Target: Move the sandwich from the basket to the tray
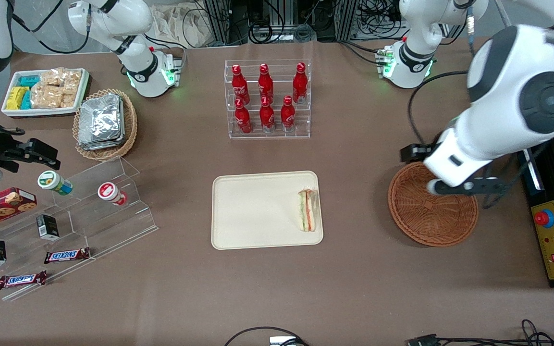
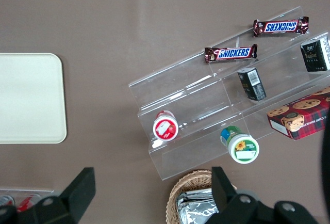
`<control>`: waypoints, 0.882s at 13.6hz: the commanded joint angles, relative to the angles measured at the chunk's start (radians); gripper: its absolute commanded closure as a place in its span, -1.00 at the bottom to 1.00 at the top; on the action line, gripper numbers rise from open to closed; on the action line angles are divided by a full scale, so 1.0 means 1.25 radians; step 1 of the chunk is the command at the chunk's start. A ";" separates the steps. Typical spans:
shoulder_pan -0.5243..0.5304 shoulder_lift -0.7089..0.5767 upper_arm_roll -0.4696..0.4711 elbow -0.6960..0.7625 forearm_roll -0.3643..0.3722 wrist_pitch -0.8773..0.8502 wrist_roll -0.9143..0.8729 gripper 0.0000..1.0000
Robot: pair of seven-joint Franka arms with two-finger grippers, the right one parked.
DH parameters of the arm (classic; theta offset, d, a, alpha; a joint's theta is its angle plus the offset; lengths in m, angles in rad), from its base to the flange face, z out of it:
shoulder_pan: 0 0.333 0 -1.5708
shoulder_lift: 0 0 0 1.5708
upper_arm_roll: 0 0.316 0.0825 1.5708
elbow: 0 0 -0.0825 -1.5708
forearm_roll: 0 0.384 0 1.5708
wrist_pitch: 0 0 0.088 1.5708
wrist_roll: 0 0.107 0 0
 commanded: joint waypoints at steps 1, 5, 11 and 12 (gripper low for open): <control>0.035 -0.044 -0.007 -0.051 0.018 -0.010 0.046 -1.00; 0.111 -0.084 -0.008 -0.128 0.014 0.009 0.102 -1.00; 0.122 -0.171 -0.012 -0.273 0.017 0.108 0.103 -1.00; 0.122 -0.191 -0.012 -0.301 0.017 0.134 0.103 -1.00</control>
